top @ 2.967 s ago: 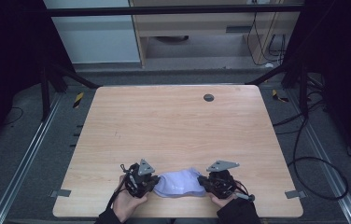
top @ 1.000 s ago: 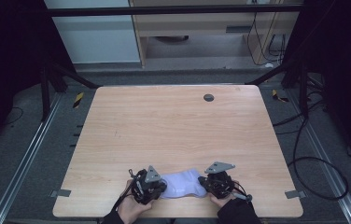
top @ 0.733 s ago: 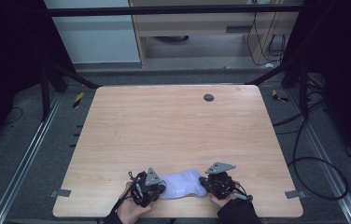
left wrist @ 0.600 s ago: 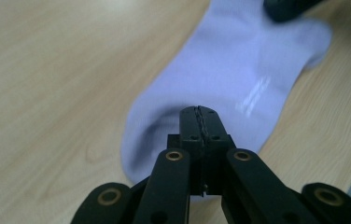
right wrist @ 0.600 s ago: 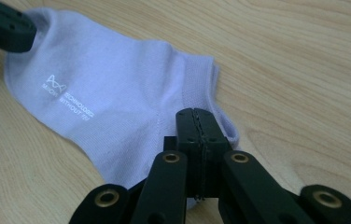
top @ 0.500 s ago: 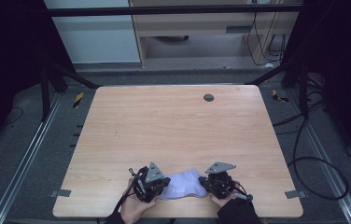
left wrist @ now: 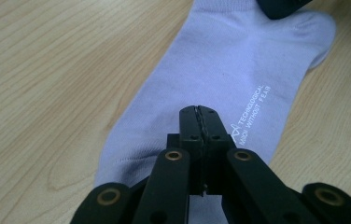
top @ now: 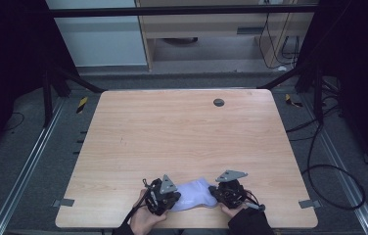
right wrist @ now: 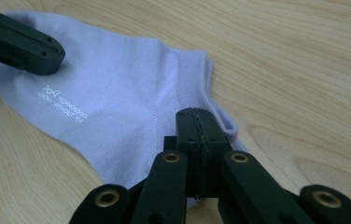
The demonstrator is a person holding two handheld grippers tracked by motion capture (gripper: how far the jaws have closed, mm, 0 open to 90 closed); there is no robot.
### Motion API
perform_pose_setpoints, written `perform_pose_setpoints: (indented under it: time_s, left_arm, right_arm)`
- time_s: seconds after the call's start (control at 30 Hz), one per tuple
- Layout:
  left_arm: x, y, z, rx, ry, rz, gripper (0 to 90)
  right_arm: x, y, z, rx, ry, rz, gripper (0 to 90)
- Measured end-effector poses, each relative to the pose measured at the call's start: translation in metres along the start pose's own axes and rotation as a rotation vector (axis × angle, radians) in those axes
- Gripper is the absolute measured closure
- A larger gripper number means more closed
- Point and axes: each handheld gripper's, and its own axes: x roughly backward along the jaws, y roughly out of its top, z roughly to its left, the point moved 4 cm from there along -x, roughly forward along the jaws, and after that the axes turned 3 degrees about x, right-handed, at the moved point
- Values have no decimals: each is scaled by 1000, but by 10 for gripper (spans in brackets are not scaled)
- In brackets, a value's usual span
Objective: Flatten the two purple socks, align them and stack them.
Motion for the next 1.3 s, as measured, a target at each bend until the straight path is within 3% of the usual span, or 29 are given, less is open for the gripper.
perform_pose_setpoints:
  time_s: [0.07,0.17,0.33,0.53,0.73,1.03,1.3]
  left_arm:
    - [5,3,2,5,5,-29,853]
    - [19,8,11,26,20,-78,819]
    - [39,7,37,82,61,-147,735]
    - [58,-3,73,149,131,-198,562]
    - [65,-20,104,189,217,-200,419]
    - [72,-35,131,239,273,-209,319]
    - [75,-43,147,275,305,-207,279]
  right_arm:
    - [1,1,0,2,7,-6,900]
    - [6,5,0,-3,24,-63,887]
    - [19,13,-7,-10,13,-171,807]
    - [28,14,-27,-41,-74,-241,552]
    - [30,9,-55,-99,-155,-244,398]
    - [37,-4,-93,-176,-238,-233,279]
    - [41,-13,-112,-167,-296,-226,230]
